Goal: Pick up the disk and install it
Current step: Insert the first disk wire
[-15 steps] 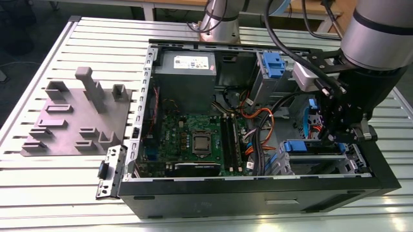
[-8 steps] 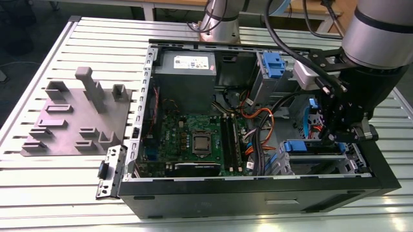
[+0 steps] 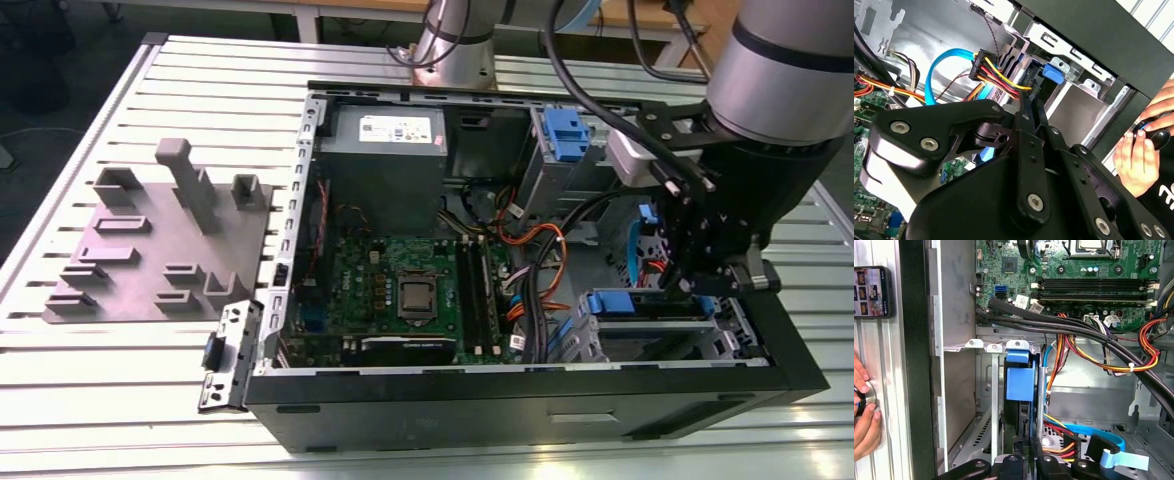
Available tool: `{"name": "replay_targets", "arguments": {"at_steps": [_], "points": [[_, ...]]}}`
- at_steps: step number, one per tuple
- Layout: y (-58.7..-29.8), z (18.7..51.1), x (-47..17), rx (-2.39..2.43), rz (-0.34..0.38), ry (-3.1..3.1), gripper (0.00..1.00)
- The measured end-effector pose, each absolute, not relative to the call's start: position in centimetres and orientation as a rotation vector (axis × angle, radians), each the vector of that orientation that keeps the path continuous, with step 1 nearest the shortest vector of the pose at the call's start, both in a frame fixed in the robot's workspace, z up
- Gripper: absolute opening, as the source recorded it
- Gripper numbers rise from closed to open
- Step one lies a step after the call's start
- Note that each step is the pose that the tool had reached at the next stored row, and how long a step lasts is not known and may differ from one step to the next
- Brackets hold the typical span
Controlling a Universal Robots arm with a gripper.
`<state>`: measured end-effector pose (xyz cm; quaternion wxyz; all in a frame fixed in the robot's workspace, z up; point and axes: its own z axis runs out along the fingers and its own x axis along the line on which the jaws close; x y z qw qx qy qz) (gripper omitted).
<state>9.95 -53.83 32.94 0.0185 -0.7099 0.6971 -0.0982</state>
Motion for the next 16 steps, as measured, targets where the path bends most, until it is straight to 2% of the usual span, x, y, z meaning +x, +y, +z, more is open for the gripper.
{"name": "replay_targets", "arguments": {"at_steps": [16], "points": [[-53.75, 33.21, 9.98, -2.197, -0.305, 2.173, 0.16]]}}
